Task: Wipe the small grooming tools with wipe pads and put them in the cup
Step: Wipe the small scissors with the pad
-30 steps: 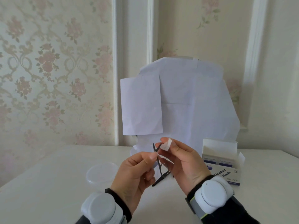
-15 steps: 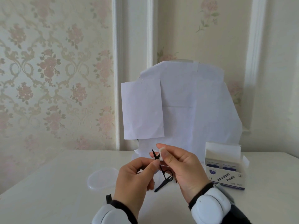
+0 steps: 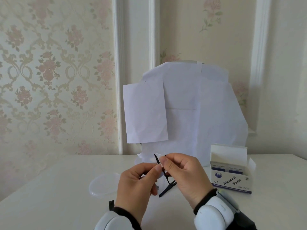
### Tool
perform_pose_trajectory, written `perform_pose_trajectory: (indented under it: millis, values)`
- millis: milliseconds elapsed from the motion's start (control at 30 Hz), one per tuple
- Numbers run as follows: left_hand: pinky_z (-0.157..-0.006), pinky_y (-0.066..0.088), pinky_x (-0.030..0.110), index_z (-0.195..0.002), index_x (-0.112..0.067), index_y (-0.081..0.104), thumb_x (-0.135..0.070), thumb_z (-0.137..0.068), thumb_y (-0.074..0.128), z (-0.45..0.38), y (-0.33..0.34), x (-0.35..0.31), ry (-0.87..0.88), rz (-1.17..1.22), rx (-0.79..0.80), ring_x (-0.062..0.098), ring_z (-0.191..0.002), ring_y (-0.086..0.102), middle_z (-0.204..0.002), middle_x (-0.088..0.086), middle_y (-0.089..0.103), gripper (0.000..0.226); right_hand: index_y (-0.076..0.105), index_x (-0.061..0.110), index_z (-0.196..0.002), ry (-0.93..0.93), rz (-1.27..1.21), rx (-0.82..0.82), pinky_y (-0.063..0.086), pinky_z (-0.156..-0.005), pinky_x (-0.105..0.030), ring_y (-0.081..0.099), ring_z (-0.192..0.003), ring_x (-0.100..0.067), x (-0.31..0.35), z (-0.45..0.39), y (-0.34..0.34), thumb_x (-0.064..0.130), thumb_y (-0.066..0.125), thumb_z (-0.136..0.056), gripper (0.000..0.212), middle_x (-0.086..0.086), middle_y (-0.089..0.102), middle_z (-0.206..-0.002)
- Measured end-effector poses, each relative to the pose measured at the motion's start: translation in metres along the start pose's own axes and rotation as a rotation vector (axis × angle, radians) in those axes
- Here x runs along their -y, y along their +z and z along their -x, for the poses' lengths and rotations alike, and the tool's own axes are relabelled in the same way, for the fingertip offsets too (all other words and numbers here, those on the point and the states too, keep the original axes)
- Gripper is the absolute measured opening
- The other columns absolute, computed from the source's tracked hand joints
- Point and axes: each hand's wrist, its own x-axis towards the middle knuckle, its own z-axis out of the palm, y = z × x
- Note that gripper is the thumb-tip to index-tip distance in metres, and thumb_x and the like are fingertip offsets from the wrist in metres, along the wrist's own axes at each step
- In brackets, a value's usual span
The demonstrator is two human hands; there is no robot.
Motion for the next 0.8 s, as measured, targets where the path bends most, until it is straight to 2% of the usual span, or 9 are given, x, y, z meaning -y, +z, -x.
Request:
perform_pose_trajectory:
  millis: [167,267,500,667,800]
  values:
    - [-0.043,0.039,0.018,-0.07,-0.01,0.075,-0.01,-0.085,0.068,0.001,0.002,0.0012,0.014,-0.059,0.023,0.014,-0.041,0.046,-0.048,0.003,0.055,0.017,0.076,0.014,-0.079,0.03,-0.046,-0.04,0.056,-0.068,-0.023,0.068,-0.07,-0.018,0.0001,-0.0006,-0.0005,0.019,0.068,-0.09,0.015,-0.007,0.074,-0.075]
    - [-0.043,0.039,0.017,-0.07,-0.009,0.074,-0.009,-0.086,0.068,0.0009,0.0019,0.0024,0.022,-0.074,0.009,0.013,-0.04,0.046,-0.048,0.002,0.054,0.017,0.075,0.011,-0.082,0.064,-0.135,-0.11,0.057,-0.065,-0.022,0.071,-0.072,-0.014,0.0015,-0.0021,-0.0028,0.017,0.068,-0.09,0.012,-0.006,0.075,-0.075]
    - [-0.042,0.039,0.017,-0.07,-0.01,0.076,-0.01,-0.086,0.068,0.0003,0.0023,0.002,0.022,-0.046,-0.006,0.015,-0.04,0.046,-0.05,0.001,0.057,0.018,0.078,0.016,-0.077,0.076,-0.065,0.007,0.056,-0.068,-0.022,0.07,-0.077,-0.019,0.001,0.0001,0.0001,0.025,0.07,-0.087,0.016,-0.006,0.075,-0.077]
    - [-0.044,0.039,0.018,-0.073,-0.021,0.077,-0.013,-0.09,0.063,0.0005,0.0039,0.0072,0.023,-0.117,0.007,0.015,-0.043,0.049,-0.05,0.001,0.058,0.023,0.077,0.016,-0.082,0.081,-0.13,-0.037,0.06,-0.075,-0.031,0.071,-0.081,-0.022,-0.0015,-0.0017,-0.002,0.024,0.067,-0.089,0.015,-0.005,0.077,-0.081]
    - [-0.05,0.042,0.024,-0.073,-0.023,0.074,-0.018,-0.092,0.061,0.0008,0.0038,0.0074,0.021,-0.175,0.031,0.017,-0.046,0.054,-0.057,0.006,0.062,0.023,0.076,0.012,-0.084,0.077,-0.149,-0.104,0.057,-0.069,-0.027,0.072,-0.079,-0.018,-0.0019,-0.0012,-0.0007,0.022,0.066,-0.091,0.016,-0.005,0.077,-0.08]
